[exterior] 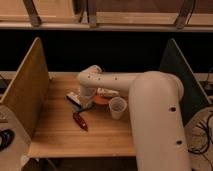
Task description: Push the eraser across the table
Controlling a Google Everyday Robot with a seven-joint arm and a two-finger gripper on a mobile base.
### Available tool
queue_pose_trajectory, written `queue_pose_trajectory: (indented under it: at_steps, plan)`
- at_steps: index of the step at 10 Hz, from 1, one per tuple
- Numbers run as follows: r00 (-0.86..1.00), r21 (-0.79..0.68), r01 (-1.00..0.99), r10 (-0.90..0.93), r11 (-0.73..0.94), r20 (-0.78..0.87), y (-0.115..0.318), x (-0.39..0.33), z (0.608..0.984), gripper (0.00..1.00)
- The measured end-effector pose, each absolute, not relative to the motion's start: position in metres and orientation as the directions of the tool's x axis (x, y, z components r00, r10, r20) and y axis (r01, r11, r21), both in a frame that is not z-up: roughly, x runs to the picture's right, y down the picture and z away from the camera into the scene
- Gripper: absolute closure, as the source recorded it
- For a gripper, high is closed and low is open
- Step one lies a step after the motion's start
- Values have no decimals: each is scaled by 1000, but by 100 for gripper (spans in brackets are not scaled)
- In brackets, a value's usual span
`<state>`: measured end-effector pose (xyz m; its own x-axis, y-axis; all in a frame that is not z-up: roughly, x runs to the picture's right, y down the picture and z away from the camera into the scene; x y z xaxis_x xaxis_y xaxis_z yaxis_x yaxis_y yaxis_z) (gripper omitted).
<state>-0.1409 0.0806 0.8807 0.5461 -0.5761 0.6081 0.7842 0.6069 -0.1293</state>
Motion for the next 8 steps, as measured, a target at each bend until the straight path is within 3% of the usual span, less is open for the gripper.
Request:
queue_pose_trajectory:
  at_steps: [4, 8]
  plan:
    - [516, 88, 734, -638, 673, 571, 35, -139, 886, 100]
    - [557, 95, 727, -664, 680, 499, 46, -101, 858, 100]
